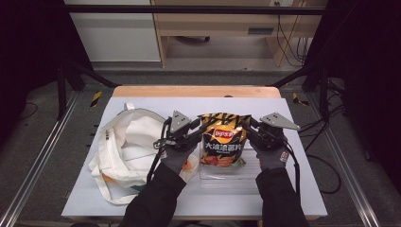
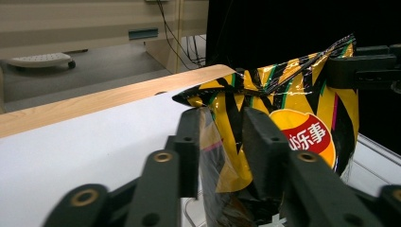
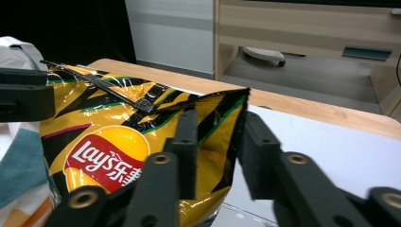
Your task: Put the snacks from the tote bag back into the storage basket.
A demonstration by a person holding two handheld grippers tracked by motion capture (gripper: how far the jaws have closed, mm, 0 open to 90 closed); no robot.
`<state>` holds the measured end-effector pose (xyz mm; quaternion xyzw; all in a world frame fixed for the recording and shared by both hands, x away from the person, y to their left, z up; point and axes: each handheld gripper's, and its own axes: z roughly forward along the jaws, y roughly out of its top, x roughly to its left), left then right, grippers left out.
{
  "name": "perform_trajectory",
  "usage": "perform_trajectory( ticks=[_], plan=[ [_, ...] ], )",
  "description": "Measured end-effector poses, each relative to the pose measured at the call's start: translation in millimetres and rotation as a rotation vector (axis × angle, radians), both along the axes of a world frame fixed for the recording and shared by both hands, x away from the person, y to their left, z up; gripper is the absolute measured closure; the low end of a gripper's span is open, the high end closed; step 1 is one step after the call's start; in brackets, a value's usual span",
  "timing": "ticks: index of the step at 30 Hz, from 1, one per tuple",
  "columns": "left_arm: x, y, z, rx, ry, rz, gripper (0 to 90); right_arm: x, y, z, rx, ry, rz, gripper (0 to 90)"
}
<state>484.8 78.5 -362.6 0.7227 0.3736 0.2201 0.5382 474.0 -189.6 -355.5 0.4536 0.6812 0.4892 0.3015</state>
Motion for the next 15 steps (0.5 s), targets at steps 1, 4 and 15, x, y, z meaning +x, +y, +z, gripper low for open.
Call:
perform_trajectory(
  ticks=[1, 4, 15],
  plan=[
    [-0.1, 0.9, 0.5, 0.007, -0.002, 0.002, 58.3, -0.4, 0.1, 0.2, 0.004, -0.001, 0.0, 61.7],
    [-0.4, 4.7, 2.0, 0.034, -0.008, 0.015, 49.1, -2.2, -0.6, 1.5, 0.01, -0.028, 0.004, 47.3],
    [-9.2, 21.9, 9.9, 0.03, -0.007, -0.023, 39.6, -16.2, -4.0, 8.2, 0.026, -0.064, 0.026, 29.3]
  ],
)
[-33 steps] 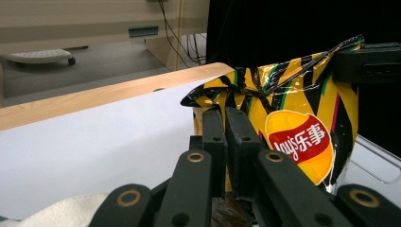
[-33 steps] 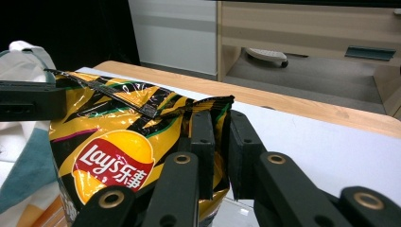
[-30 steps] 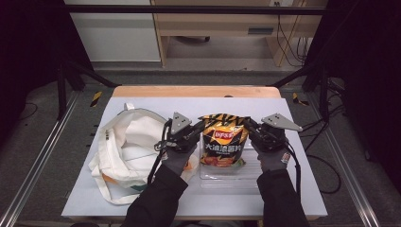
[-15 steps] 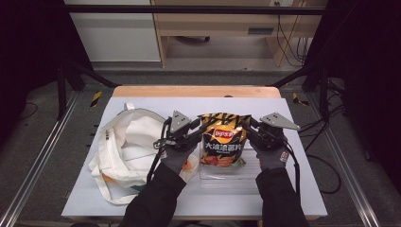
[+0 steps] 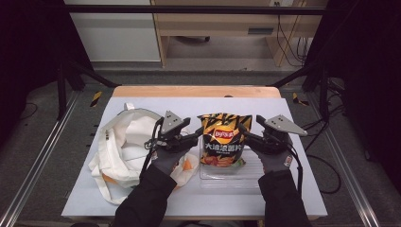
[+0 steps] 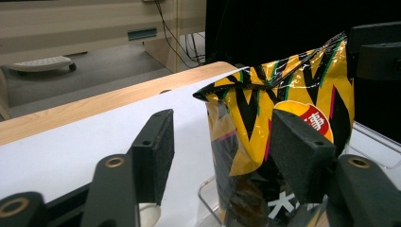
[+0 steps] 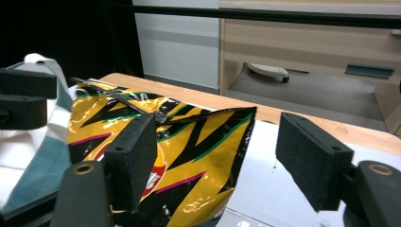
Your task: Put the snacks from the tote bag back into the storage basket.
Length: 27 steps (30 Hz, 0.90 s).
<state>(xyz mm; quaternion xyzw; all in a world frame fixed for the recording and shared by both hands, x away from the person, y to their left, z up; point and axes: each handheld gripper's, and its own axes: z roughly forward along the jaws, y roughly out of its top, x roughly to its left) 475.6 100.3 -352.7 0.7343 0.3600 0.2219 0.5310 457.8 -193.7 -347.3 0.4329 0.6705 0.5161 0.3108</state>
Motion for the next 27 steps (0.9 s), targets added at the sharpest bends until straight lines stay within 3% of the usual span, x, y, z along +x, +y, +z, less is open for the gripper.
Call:
perform_trajectory(
  ticks=[8, 18, 27],
  plan=[
    [-8.0, 26.4, 4.2, -0.032, 0.016, -0.022, 38.4, -12.8, 0.2, 0.4, -0.016, -0.018, 0.026, 23.7],
    [-26.3, 64.8, 4.2, 0.071, -0.026, -0.001, 35.5, -20.8, -6.0, -6.5, -0.031, 0.003, 0.037, 19.8],
    [-37.6, 96.9, -6.0, 0.076, -0.024, 0.035, 33.8, -24.6, -10.7, -13.9, -0.036, 0.022, 0.037, 17.8]
  ],
)
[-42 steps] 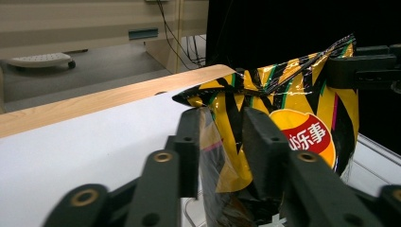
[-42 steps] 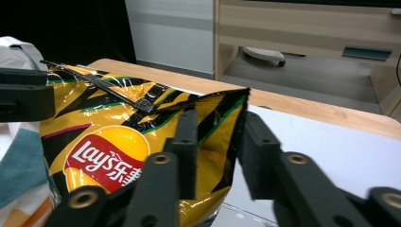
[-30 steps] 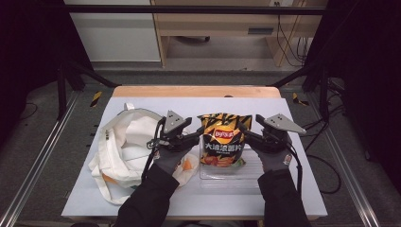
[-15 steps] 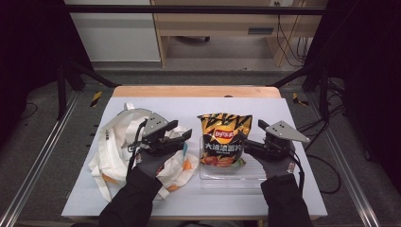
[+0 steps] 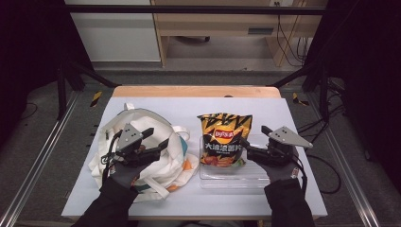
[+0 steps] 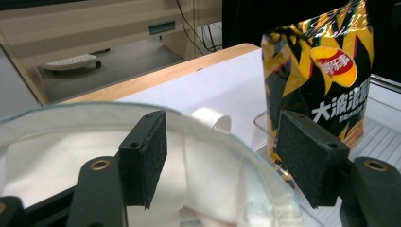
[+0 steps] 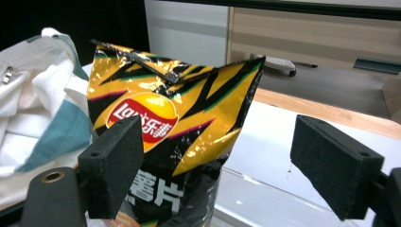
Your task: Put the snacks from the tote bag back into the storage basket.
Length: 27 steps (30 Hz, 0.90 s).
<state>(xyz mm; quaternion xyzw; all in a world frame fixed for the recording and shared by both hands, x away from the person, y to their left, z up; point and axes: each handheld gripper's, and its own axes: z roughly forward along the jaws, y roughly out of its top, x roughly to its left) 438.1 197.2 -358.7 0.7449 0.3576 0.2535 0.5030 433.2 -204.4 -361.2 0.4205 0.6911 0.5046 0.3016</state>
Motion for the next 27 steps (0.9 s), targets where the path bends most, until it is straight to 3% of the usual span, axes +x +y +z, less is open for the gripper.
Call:
perform_trajectory(
  ticks=[7, 20, 27],
  plan=[
    [-8.2, 18.5, -8.6, 0.012, 0.007, 0.009, 33.0, -3.0, -2.2, -9.7, -0.024, 0.022, 0.002, 16.3],
    [-25.2, 64.9, -32.3, -0.015, 0.025, 0.067, 32.6, -11.2, -14.6, -19.6, -0.018, 0.04, -0.001, 13.1],
    [-32.3, 76.8, -43.4, -0.001, 0.048, 0.083, 32.1, -11.7, -17.8, -28.8, -0.033, 0.059, -0.003, 10.5]
  ],
)
